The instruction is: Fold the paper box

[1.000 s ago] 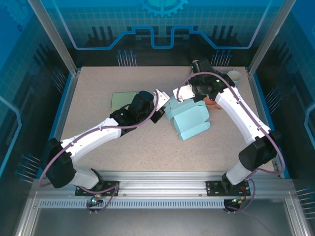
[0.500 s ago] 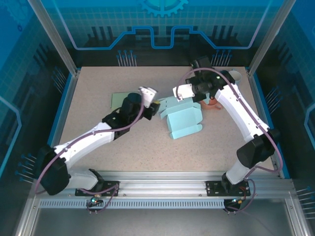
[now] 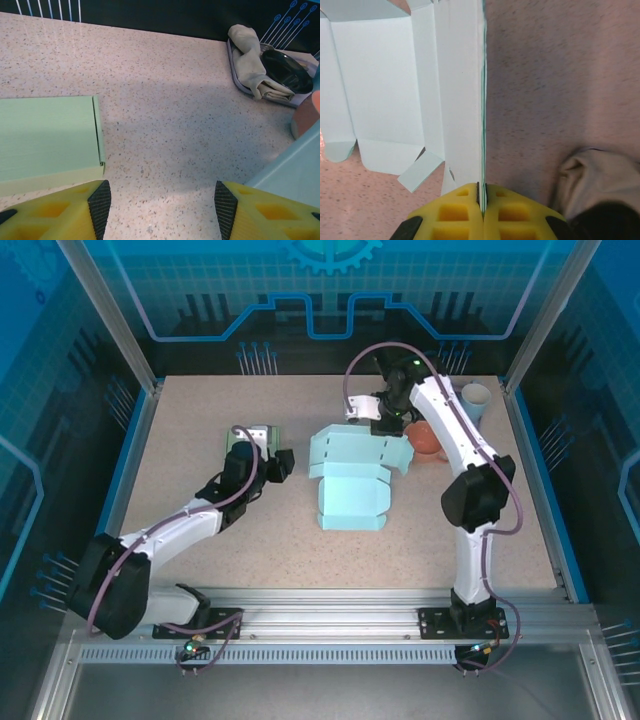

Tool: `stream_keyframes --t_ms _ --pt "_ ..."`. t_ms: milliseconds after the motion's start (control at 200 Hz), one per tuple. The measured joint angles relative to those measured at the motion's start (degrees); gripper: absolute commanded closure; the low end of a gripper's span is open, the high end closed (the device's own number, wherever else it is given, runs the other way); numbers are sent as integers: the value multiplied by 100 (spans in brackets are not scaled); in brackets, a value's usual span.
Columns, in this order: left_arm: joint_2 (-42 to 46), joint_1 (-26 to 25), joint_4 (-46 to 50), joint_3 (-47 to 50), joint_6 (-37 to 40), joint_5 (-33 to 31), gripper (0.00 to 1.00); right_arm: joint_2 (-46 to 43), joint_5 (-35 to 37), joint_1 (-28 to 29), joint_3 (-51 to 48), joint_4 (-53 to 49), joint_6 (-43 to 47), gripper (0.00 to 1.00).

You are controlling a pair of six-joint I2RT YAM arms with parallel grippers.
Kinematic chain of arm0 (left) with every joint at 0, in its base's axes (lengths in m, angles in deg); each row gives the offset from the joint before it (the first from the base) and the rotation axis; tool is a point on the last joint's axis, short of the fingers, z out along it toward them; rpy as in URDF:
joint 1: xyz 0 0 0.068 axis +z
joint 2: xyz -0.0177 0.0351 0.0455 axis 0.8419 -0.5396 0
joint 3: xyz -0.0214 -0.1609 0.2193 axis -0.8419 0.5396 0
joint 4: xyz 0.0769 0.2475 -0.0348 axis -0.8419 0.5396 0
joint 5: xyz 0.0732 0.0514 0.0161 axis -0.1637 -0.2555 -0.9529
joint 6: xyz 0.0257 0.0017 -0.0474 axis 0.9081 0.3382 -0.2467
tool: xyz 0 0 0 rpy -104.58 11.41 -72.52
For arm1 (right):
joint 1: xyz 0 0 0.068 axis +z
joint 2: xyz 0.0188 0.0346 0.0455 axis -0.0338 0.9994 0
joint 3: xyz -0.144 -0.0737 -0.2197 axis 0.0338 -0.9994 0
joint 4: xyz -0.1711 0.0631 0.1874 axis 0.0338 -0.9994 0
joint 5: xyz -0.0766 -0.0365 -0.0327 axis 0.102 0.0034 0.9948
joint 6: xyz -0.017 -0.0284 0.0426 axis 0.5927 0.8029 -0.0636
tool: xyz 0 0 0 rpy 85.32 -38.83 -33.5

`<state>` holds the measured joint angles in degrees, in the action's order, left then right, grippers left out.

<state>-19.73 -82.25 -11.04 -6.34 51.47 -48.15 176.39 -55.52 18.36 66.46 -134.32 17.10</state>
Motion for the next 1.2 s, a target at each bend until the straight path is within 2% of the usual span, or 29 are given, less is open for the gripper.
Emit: stream_keyframes --t_ms 165,530,950,1200 --pt "-389 0 -85 -348 22 282 41 365 -223 -227 37 -208 -66 100" --pt "-1259 -205 -42 -1554 -98 1285 46 564 -415 -243 96 -306 -149 100" --pt "-1143 -1246 -57 -1615 -1054 1134 47 564 -501 -247 179 -332 -212 100" --pt "-1204 -1360 -48 -1615 -1416 765 47 564 -501 -249 179 -358 -214 100"
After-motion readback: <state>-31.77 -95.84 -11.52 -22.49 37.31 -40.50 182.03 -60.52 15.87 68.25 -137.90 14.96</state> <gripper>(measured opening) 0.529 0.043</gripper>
